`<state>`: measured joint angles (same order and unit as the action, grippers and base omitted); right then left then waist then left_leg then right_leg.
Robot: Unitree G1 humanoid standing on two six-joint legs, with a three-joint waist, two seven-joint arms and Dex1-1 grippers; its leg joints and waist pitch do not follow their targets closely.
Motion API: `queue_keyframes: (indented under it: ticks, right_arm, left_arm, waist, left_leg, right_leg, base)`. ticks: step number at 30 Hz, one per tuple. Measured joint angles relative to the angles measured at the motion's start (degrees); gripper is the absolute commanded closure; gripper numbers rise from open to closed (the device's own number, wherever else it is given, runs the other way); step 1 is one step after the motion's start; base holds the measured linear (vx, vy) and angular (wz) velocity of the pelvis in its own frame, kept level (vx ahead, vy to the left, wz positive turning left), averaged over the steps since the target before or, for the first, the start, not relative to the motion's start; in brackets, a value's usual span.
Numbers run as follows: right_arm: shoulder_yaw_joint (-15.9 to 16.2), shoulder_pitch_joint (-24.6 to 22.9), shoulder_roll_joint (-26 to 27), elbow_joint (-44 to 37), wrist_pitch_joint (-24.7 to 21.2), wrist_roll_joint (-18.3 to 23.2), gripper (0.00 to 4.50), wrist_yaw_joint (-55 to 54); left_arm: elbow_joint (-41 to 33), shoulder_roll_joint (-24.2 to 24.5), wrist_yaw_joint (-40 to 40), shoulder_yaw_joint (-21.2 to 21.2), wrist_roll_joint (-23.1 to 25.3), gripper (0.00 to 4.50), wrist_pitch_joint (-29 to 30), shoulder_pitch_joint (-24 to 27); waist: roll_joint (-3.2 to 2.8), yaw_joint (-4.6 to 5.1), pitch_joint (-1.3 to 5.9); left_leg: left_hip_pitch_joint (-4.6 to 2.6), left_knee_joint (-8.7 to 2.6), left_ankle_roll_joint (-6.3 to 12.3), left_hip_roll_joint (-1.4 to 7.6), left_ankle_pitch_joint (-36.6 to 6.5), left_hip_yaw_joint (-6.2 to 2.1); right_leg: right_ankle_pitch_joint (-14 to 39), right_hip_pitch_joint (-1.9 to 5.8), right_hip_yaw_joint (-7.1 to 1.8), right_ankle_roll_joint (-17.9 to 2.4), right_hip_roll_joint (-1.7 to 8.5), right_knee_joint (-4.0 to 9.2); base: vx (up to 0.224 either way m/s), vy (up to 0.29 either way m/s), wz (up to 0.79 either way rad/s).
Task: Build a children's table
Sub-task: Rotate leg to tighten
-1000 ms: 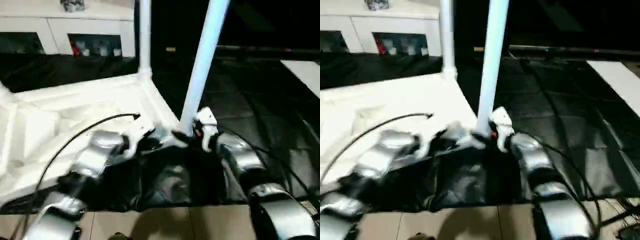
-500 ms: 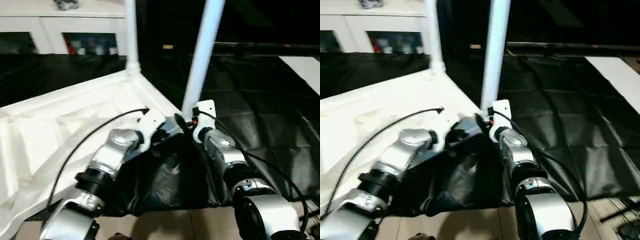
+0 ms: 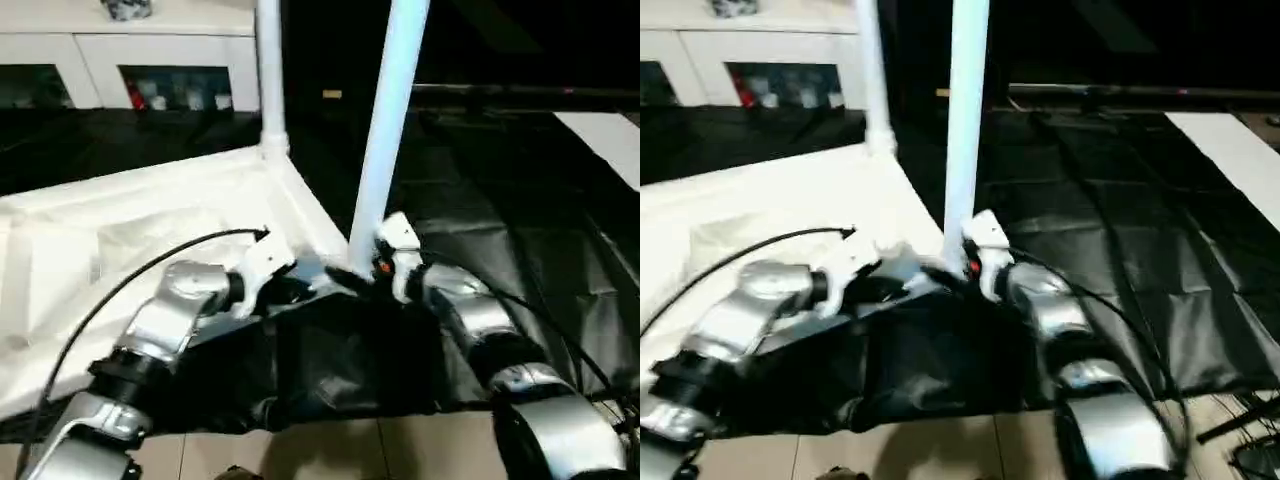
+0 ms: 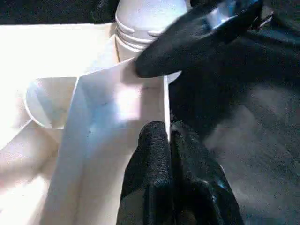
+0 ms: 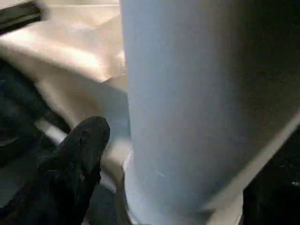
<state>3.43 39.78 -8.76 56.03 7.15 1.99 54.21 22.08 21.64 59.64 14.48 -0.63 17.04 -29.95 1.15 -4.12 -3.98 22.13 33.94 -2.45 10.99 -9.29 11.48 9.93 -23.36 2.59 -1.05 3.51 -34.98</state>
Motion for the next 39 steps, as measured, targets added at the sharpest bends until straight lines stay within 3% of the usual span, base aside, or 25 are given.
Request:
queue_keyframes:
  ticks: [4, 7, 23, 28, 33, 39]
  right_arm:
    - [1.5, -2.2, -3.1, -4.0, -1.1, 1.0, 0.49, 9.0]
    - [2.1, -3.6, -4.3, -6.7, -3.0, 2.2, 0.82, 14.1]
    - [3.1, -6.4, -5.4, -12.6, -6.8, 2.3, 1.75, 15.7]
    - [-1.4, -4.7, -0.2, -7.5, -5.9, 2.0, 1.81, -0.8]
    - [-5.4, -0.1, 5.9, -1.0, -6.0, 1.9, 1.82, -21.1]
    - [-8.3, 4.0, 8.7, 3.9, -5.0, 1.9, 1.82, -34.6]
  left_arm:
    - [-0.1, 1.3, 4.0, 0.1, -1.3, 4.50, 0.0, 0.4]
    - [-1.2, 2.8, 7.0, 0.5, -2.1, 4.50, 0.4, 1.0]
    - [-2.4, 3.8, 9.5, 1.1, -2.1, 4.50, 2.1, 1.3]
    - [-0.2, 0.1, -0.8, -0.2, 0.9, 4.50, 1.5, 0.2]
    - [3.4, -5.3, -11.3, -0.9, 3.1, 4.50, 4.0, -2.9]
    - [5.8, -11.0, -19.7, -1.8, 4.4, 4.50, 5.1, -4.9]
  waist:
    - [0.00, -0.94, 0.00]
    - [-0.01, -1.22, 0.00]
    - [0.02, -1.40, 0.03]
    - [0.04, -0.70, 0.03]
    - [0.18, 0.66, -0.02]
    - [0.19, 0.57, -0.03]
  left_leg:
    - [-0.03, 0.00, 0.00, 0.02, 0.0, 0.01]
    - [-0.05, -0.01, 0.00, 0.04, 0.0, 0.00]
    - [-0.09, 0.01, 0.00, 0.01, 0.0, 0.00]
    - [-0.21, 0.02, -0.01, 0.00, 0.0, -0.01]
    - [-0.18, 0.02, -0.02, -0.04, 0.0, -0.02]
    - [-0.06, 0.04, -0.03, -0.06, 0.0, -0.01]
  right_leg:
    - [0.0, -0.01, 0.02, 0.0, 0.00, -0.05]
    - [0.0, 0.00, 0.03, 0.0, -0.01, -0.06]
    - [0.0, 0.11, 0.02, -0.1, 0.02, -0.03]
    - [0.0, 0.13, 0.03, 0.0, 0.03, -0.02]
    - [0.0, 0.05, 0.01, 0.0, 0.04, 0.03]
    - [-0.1, 0.03, 0.00, -0.1, 0.05, 0.01]
  base:
    - [0.000, 0.000, 0.00]
    - [0.000, 0.000, 0.00]
    - [0.000, 0.000, 0.00]
    - [0.000, 0.000, 0.00]
    - [0.000, 0.000, 0.00]
    - [0.000, 0.000, 0.00]
